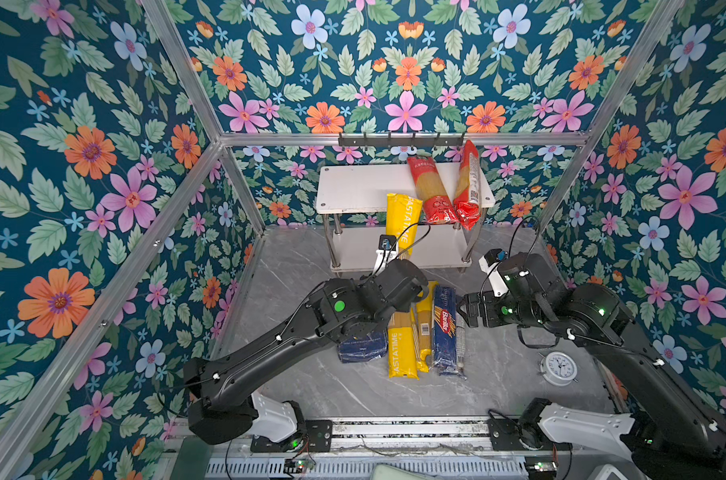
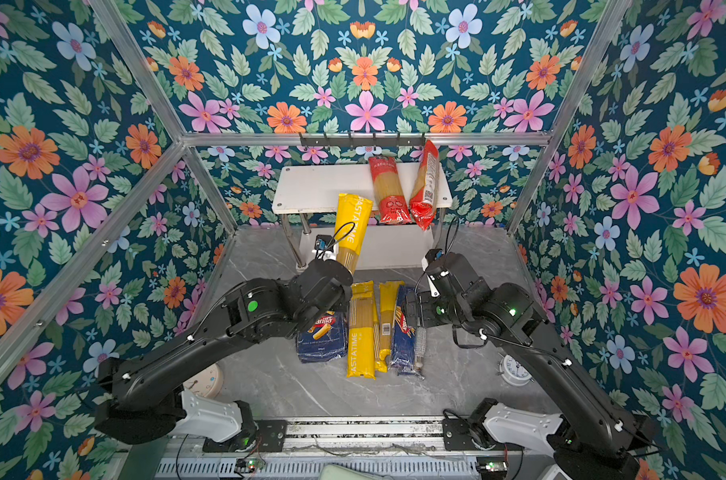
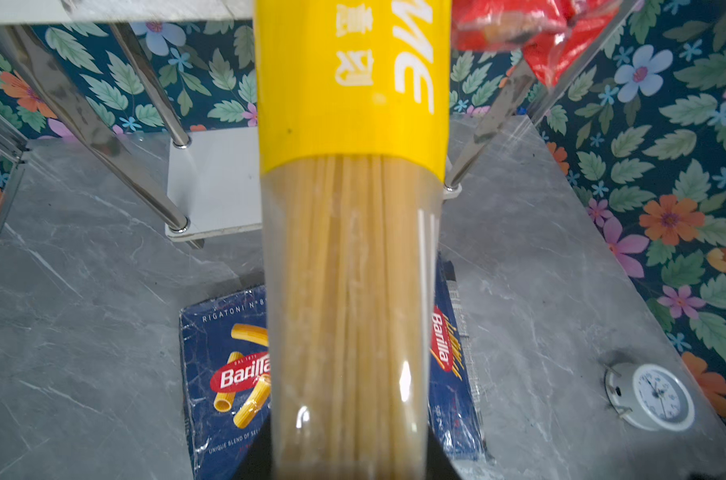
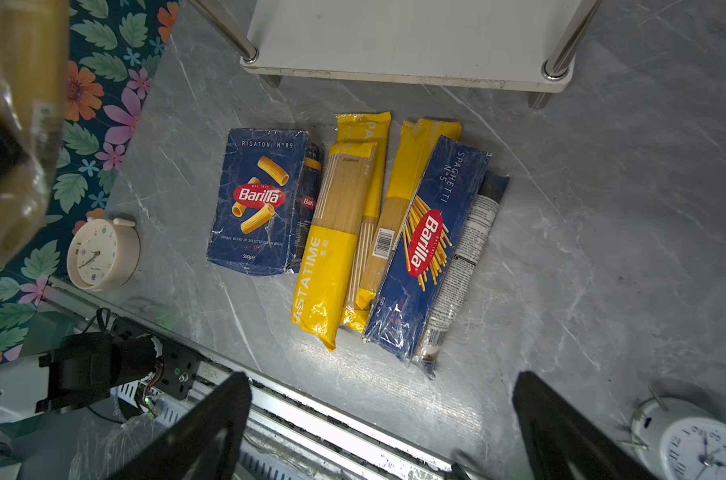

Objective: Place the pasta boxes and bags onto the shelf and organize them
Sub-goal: 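Lift the yellow Pastatime bag upright toward the shelf with the left gripper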

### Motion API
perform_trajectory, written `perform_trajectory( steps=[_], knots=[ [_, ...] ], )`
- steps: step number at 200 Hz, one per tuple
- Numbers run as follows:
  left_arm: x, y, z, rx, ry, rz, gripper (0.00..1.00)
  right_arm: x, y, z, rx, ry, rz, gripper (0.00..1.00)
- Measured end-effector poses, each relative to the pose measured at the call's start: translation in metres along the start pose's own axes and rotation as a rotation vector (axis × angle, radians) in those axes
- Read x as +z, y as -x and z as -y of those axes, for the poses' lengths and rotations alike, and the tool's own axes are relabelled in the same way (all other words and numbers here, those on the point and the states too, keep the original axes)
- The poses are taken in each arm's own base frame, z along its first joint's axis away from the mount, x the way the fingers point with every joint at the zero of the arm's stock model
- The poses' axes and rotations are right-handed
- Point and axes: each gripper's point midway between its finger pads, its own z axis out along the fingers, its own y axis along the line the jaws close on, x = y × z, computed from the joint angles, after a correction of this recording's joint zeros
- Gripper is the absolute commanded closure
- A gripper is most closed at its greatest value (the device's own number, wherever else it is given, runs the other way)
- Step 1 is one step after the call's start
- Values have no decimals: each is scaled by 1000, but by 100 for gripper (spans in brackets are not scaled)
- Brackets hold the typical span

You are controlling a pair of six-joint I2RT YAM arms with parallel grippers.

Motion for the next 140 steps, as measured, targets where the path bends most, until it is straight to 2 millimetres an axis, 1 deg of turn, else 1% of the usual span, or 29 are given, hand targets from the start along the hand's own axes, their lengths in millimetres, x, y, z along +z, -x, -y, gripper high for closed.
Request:
perform_trajectory(
  steps=[36,50,64,78,97,113,127,140],
  knots=[
    [19,34,-27,-37,61,21,100,-9,10,3,-1,-6,36,1],
    [24,47,-32,-48,66,31,100,-13,14,4,0,-12,53,1],
    [30,61,-31,-52,58,45,100,-16,18,5,0,-16,67,1],
    [35,76,-26,-54,39,63,100,-17,20,7,-1,-24,75,1],
    [43,98,-16,-64,9,96,100,-13,24,11,-3,-47,72,1],
    [50,113,-11,-75,-16,123,100,-9,29,14,7,-67,74,1],
    [62,122,-9,-90,-33,132,100,-10,36,15,11,-73,89,1],
    [76,128,-12,-110,-38,130,100,-12,43,17,21,-76,111,1]
  ],
)
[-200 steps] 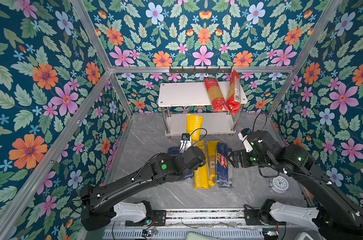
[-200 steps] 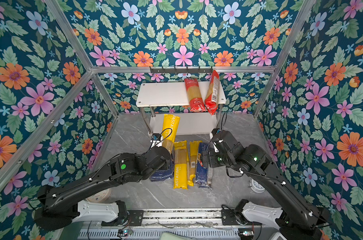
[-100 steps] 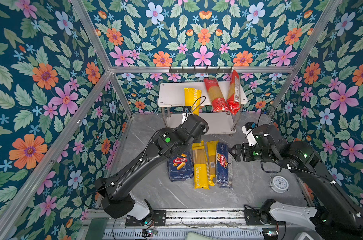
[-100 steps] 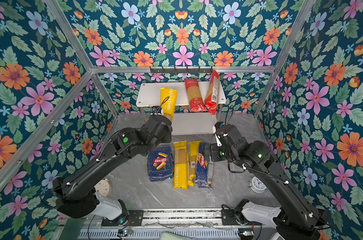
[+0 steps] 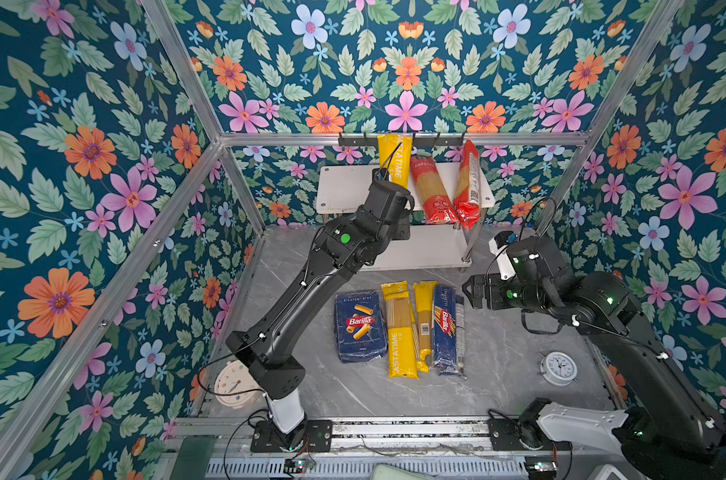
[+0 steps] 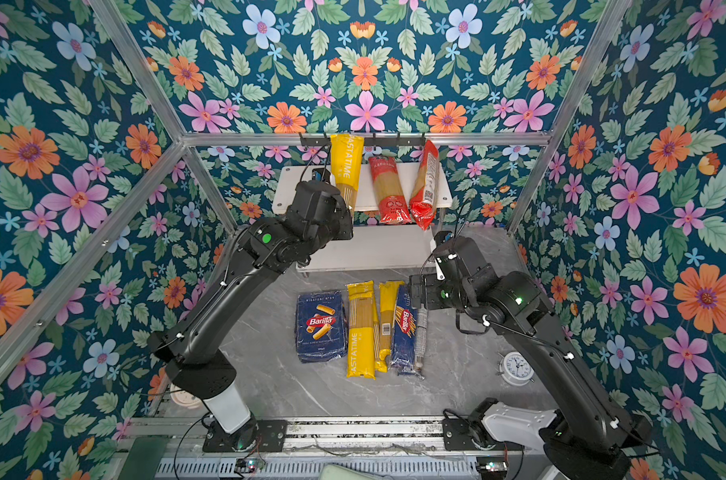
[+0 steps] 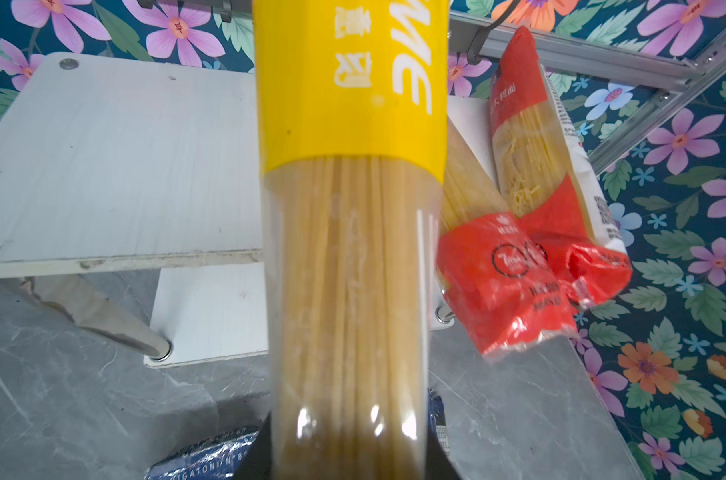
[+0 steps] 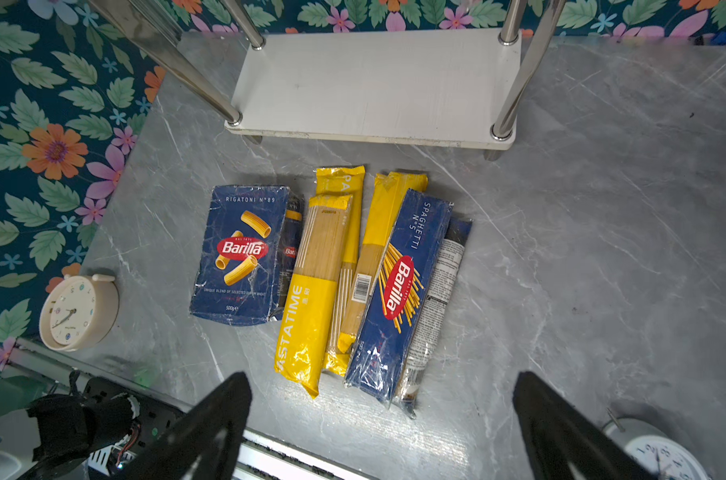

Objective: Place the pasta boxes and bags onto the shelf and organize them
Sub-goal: 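Stand the yellow bag upright on the upper shelf beside the red bags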

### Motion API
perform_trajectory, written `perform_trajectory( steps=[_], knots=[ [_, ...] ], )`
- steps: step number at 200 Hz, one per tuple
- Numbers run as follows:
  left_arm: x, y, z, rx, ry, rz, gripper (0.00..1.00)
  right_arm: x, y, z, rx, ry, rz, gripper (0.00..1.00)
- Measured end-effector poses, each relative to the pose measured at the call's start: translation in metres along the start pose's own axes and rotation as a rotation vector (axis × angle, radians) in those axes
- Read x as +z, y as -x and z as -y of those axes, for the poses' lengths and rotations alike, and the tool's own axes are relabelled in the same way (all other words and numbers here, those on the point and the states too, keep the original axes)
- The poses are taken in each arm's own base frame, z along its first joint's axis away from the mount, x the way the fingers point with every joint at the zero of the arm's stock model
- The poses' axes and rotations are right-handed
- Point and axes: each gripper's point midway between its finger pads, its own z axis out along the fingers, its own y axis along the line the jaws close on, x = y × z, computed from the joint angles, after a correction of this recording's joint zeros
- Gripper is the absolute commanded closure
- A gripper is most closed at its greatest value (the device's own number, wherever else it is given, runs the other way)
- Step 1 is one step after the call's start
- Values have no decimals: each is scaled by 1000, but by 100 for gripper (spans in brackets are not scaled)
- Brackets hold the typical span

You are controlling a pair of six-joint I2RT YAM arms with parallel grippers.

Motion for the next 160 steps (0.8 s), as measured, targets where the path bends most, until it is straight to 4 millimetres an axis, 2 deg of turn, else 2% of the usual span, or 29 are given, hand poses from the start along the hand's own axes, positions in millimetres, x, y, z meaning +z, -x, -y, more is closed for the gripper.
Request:
perform_trajectory(
  steps=[21,43,87,160],
  knots=[
    [23,2,-6,-35,-8,-16,100,4,10,11,27,-30,18,1],
    [39,4,-7,-75,-33,-30,100,9,15,19,48,-48,20,1],
    [51,25,7,-140,-139,5,100,19,25,26,68,-59,26,1],
    [70,27,8,-229,-197,-12,100,32,30,30,82,-59,12,1]
  ],
)
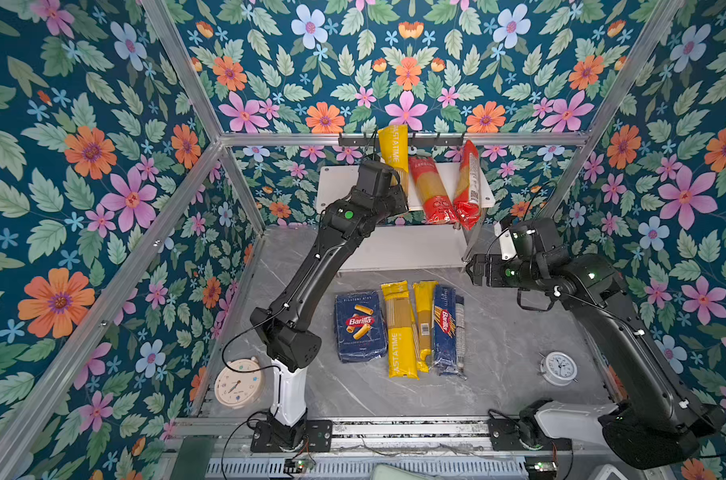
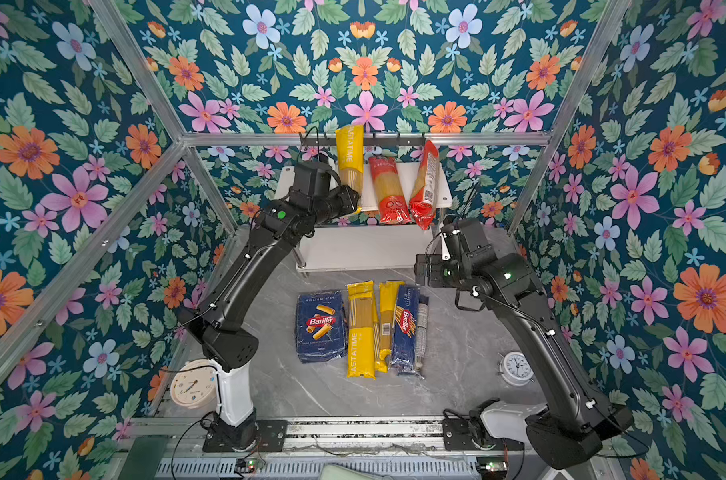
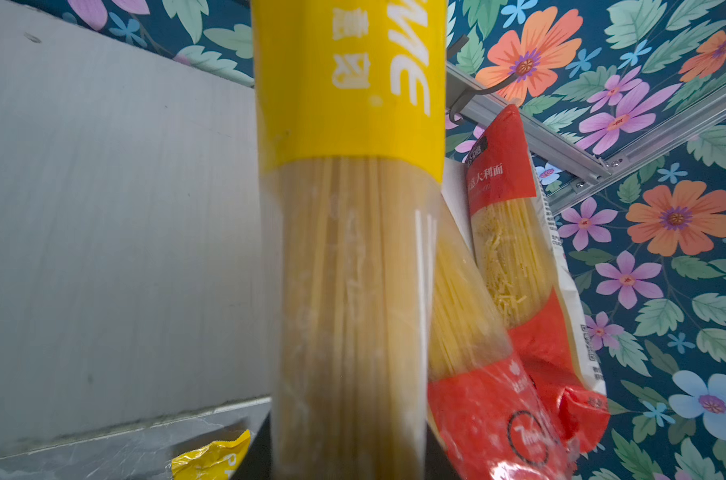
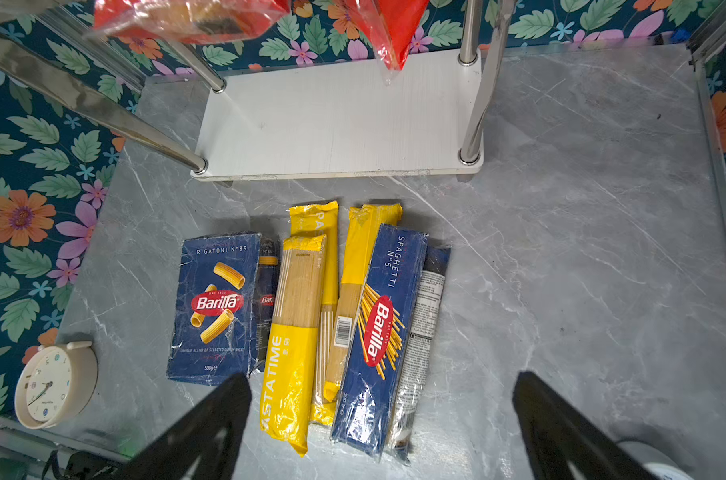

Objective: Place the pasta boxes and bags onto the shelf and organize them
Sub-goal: 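Stand the yellow bag upright on the upper shelf beside the red bags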

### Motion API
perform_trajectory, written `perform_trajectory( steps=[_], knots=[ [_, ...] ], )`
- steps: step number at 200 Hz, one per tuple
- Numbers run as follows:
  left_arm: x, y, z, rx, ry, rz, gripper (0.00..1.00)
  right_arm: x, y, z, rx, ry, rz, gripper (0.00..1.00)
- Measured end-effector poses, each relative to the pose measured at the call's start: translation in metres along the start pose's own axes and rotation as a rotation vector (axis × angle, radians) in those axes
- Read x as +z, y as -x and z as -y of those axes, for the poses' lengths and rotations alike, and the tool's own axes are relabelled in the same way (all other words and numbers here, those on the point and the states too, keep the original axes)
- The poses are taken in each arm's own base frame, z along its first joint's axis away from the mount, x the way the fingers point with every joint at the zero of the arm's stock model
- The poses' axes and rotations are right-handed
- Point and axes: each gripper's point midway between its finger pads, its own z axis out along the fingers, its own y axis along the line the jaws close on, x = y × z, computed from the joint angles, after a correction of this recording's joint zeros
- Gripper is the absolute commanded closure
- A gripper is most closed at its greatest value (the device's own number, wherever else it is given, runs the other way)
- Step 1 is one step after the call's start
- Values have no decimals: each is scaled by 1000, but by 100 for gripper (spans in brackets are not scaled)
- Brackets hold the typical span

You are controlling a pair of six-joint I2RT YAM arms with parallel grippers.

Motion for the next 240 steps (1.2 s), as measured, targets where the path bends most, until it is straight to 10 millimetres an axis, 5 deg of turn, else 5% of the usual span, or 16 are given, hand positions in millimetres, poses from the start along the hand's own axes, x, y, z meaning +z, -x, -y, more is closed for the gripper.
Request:
perform_trajectory(
  steps=[42,80,94,115,146,190,240],
  knots=[
    [5,-5,1,-23,-16,-22,100,3,2,0,9,12,-2,1],
    [6,-7,3,-29,-27,-32,78,4,4,5,26,14,-5,1],
    [7,-7,1,-30,-23,-33,59,4,4,7,32,13,-7,1],
    [8,-5,-2,-32,-17,-30,53,3,3,9,43,22,-9,1],
    [8,6,1,-34,-30,18,30,3,3,16,59,11,-7,1],
    [0,23,26,-36,-138,71,27,-1,2,16,66,26,-6,1],
    [-23,30,29,-33,-160,90,23,-5,5,14,50,34,6,1]
  ],
)
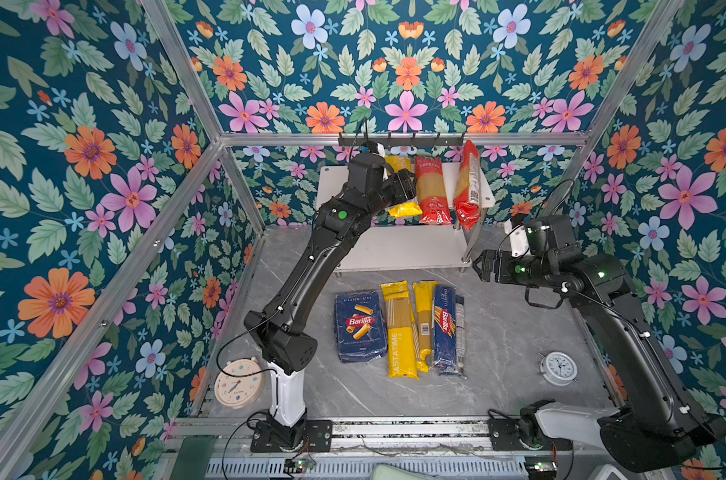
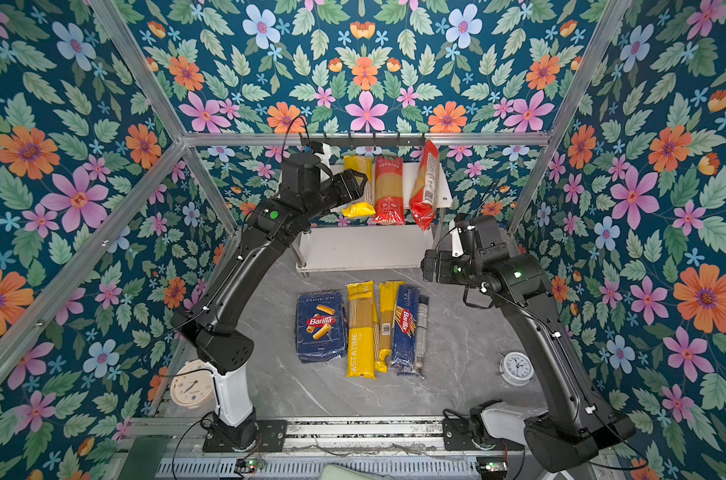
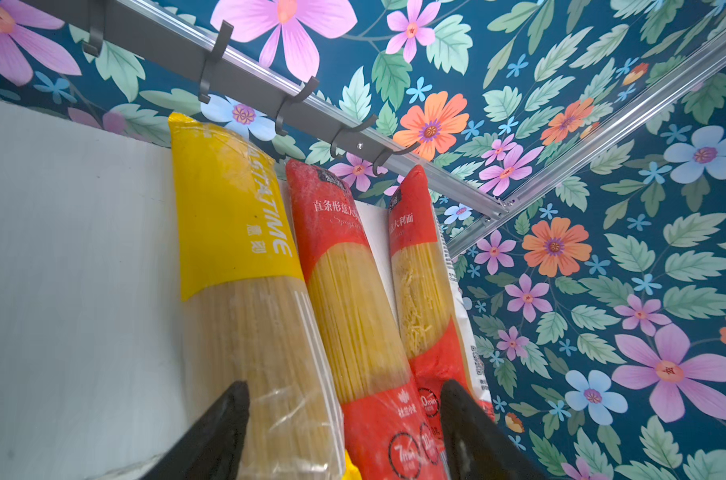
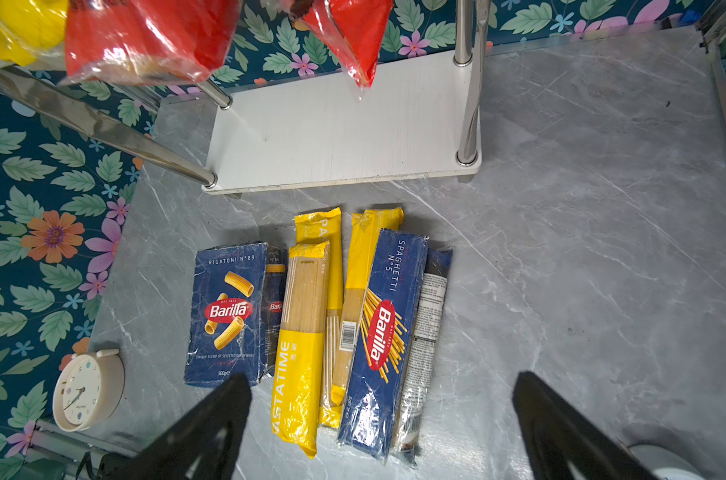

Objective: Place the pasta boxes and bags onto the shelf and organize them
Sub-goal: 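Stand the yellow bag upright on the upper shelf beside the red bags, then open the left gripper and draw it back from the shelf, then lower the left gripper onto the yellow Pastatime bag on the table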

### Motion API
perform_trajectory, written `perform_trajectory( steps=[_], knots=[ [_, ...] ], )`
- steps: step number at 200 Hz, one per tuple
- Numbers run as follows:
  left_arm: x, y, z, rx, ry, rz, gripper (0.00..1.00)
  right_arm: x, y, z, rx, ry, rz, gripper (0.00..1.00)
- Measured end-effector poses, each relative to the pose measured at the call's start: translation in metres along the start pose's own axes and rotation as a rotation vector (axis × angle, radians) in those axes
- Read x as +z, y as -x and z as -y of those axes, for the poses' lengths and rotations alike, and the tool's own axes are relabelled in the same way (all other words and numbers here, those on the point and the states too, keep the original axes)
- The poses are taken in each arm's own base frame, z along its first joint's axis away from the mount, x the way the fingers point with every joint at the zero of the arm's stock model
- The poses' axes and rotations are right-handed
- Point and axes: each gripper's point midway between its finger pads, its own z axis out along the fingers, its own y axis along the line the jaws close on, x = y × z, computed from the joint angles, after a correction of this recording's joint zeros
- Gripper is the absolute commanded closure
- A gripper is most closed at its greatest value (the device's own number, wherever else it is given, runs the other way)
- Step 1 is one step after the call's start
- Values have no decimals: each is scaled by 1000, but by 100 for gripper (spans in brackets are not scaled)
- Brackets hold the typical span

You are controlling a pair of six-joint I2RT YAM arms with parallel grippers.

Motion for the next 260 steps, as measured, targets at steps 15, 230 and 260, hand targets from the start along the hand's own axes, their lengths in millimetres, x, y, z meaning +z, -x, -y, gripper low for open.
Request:
perform_trajectory(
  steps=[15,230,260],
  knots=[
    [-10,-4,-3,1,9,-11,20,-1,-1,0,-2,3,1,1],
    [-163,-240,-53,-29,196,-252,1,-30,-111,21,148,53,-162,1],
    [-168,-280,-60,-25,218,-299,1,-35,-124,23,177,57,-179,1]
  ],
)
